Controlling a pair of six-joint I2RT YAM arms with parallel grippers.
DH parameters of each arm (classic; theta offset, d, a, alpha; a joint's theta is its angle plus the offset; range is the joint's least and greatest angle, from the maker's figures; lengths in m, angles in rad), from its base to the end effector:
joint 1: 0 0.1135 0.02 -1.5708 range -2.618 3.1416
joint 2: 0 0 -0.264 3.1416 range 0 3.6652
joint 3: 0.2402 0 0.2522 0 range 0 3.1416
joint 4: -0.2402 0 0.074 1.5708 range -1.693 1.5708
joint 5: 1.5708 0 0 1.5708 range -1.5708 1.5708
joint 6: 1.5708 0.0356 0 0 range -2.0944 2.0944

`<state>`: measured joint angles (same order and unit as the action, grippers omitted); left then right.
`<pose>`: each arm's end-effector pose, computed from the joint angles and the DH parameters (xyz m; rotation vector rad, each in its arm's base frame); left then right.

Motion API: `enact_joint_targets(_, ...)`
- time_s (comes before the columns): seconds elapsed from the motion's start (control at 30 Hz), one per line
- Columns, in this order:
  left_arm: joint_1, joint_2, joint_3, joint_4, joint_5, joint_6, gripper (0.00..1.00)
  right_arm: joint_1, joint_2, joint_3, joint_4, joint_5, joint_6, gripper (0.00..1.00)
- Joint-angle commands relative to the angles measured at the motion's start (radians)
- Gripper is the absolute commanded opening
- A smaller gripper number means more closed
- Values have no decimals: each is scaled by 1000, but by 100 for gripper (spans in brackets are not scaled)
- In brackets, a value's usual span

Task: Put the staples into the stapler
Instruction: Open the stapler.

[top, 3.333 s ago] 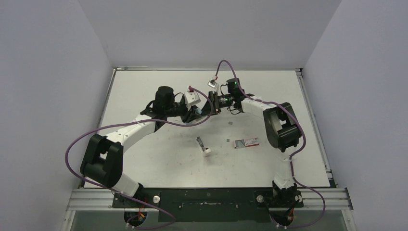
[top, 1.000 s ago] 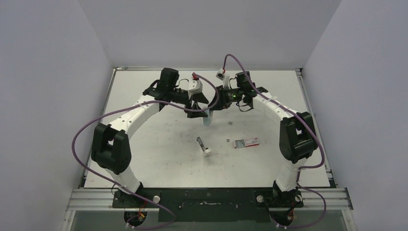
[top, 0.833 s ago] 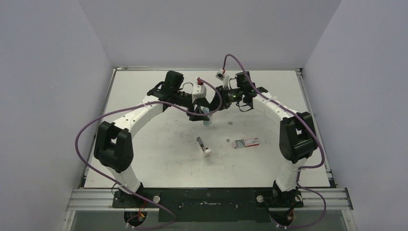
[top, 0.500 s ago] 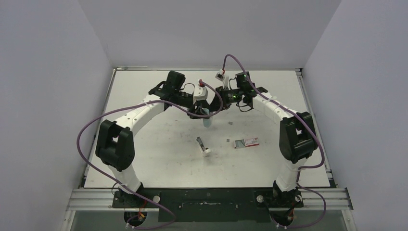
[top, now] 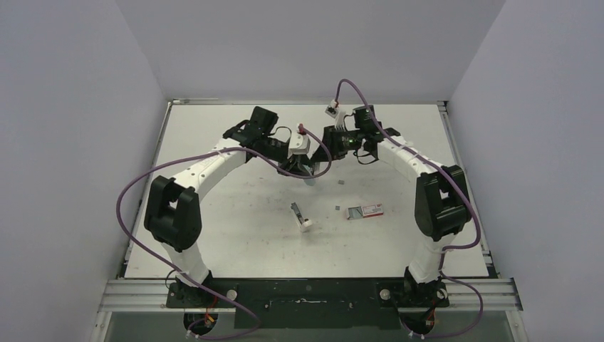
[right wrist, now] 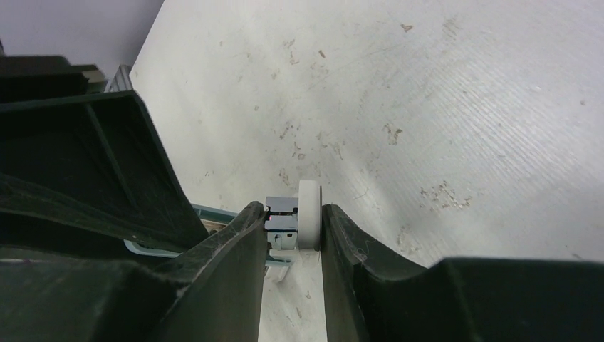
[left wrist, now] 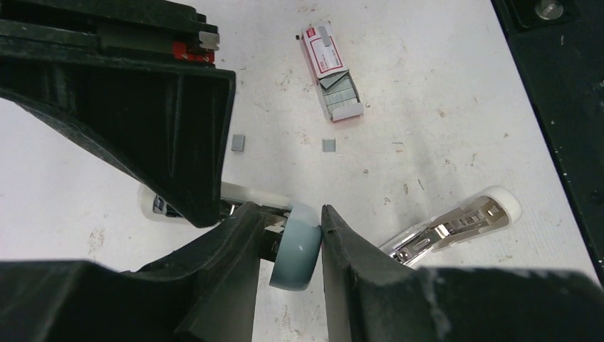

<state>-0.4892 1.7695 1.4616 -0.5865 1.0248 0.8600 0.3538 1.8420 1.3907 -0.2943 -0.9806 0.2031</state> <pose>0.3226 -0.2062 0.2831 1.6439 1.3871 -1.0298 0.3708 0.1685 0.2514 -0.6884 2.1877 1.4149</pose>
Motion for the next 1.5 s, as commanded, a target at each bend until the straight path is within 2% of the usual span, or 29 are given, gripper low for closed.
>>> enact_joint_targets(0.0,-30,-46,5,-61,-67,21,0,-94,-20,60,107,58,146,5)
enact_joint_targets(0.27,-88,-246,-276,301,-262,-121,0,-292,20,7,267,81,474,5)
enact_joint_targets(0.43,-127,-246,-318,330,-310,-148,0,-305,1,-70,368,71,568,5)
enact_joint_targets(0.8,-161,-247,-329,271,-375,-100,0,-351,-45,-157,440,87,660,5)
enact_joint_targets(0.97,-157,-244,-292,239,-390,-86,0,-352,-65,-156,405,112,602,5)
enact_joint_targets(1.13,-157,-223,-227,214,-392,-91,0,-286,-90,-154,342,155,502,5)
enact_joint_targets(1.3,-158,-216,-209,258,-404,-151,40,-245,-101,-138,300,197,449,5)
enact_joint_targets(1.47,-158,-212,-202,318,-429,-255,69,-225,-101,-92,232,235,397,5)
